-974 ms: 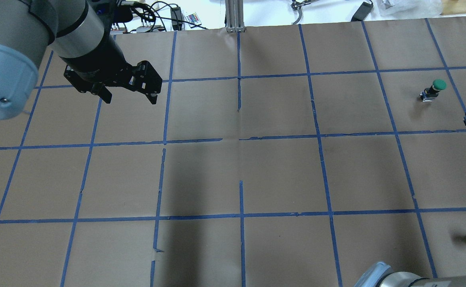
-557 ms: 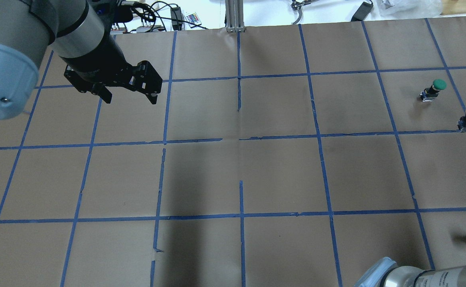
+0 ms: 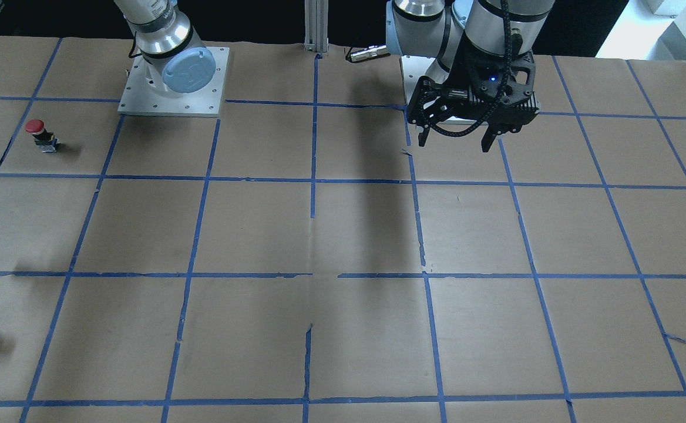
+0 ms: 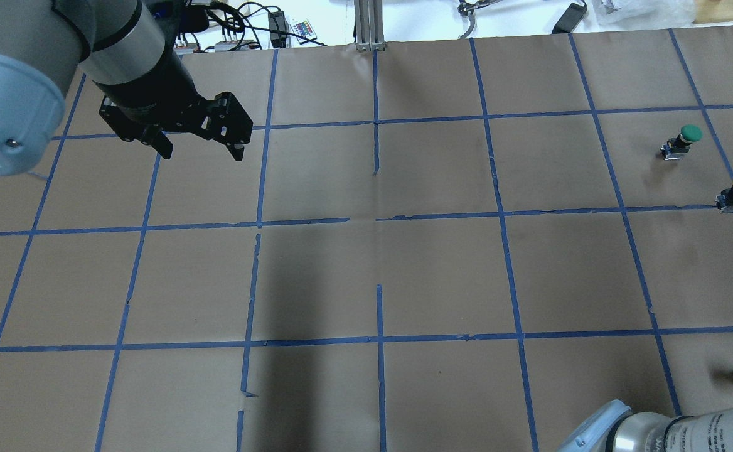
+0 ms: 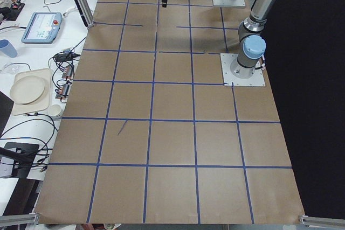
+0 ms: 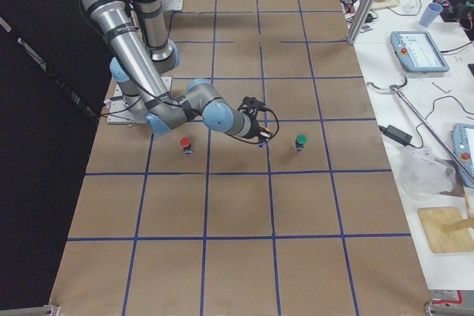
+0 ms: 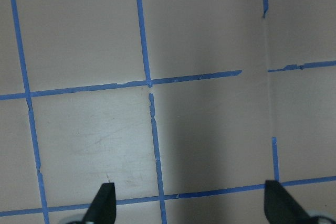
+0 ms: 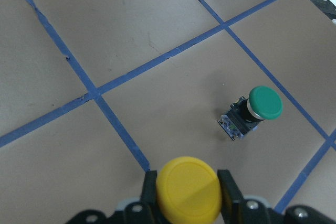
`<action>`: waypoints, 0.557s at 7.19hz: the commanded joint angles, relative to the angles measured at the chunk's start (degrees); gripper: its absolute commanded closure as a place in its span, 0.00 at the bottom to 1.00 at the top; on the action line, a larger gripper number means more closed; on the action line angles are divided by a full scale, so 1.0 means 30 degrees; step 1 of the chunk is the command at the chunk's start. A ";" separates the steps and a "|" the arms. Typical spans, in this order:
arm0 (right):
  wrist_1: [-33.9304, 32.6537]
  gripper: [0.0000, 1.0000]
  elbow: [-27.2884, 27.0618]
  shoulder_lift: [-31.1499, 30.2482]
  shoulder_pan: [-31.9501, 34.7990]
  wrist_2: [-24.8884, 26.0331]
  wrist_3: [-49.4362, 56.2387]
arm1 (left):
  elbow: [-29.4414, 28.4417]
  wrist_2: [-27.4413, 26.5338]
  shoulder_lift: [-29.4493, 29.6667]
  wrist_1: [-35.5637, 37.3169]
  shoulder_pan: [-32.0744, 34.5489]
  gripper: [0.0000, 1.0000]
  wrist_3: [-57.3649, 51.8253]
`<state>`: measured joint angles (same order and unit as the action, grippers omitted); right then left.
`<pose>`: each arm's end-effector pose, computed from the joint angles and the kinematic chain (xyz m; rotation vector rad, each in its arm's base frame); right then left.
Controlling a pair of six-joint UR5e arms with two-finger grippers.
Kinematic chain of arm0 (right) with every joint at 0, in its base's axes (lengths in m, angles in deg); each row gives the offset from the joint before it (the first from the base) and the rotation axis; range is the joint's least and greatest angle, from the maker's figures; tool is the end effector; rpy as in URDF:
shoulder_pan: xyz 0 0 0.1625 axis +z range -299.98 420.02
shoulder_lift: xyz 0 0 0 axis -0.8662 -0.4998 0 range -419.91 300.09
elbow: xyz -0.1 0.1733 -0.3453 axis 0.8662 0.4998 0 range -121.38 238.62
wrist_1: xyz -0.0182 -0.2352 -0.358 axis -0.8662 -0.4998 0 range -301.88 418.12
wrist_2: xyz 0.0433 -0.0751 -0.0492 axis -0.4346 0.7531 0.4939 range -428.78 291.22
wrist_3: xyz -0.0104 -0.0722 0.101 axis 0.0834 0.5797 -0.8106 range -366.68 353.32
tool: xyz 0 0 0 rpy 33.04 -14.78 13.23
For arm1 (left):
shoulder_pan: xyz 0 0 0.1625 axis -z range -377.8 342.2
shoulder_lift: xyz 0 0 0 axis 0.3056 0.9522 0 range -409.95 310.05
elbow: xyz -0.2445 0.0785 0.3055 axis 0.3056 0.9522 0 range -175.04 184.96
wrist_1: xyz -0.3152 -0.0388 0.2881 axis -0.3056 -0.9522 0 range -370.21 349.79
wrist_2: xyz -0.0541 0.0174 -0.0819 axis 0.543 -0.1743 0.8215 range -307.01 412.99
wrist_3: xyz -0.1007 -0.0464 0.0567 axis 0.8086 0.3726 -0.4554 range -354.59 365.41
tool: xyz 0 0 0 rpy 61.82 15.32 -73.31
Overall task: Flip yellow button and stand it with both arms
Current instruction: 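Lower the yellow button upright onto the table with the right gripper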
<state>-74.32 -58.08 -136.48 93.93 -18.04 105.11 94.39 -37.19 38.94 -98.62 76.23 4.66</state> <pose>-0.3029 -0.4594 0.1956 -1.3866 2.5786 -1.0447 -0.1680 -0.4957 0.4549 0.1307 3.1360 -0.0899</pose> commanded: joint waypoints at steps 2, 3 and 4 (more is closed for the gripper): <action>-0.0321 1.00 -0.1146 0.0678 -0.0053 -0.0391 0.0296 | -0.1363 0.0087 0.0428 -0.1672 -0.0521 0.00 -0.0277; -0.0353 1.00 -0.1150 0.0883 -0.0053 -0.0420 0.0819 | -0.1247 0.0147 0.0401 -0.1528 -0.0929 0.01 -0.0278; -0.0383 1.00 -0.1063 0.1088 -0.0053 -0.0363 0.0854 | -0.1246 0.0148 0.0313 -0.1555 -0.1194 0.01 -0.0307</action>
<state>-75.26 -61.24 -133.96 93.77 -19.21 107.01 90.67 -36.87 40.01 -103.18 73.75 3.86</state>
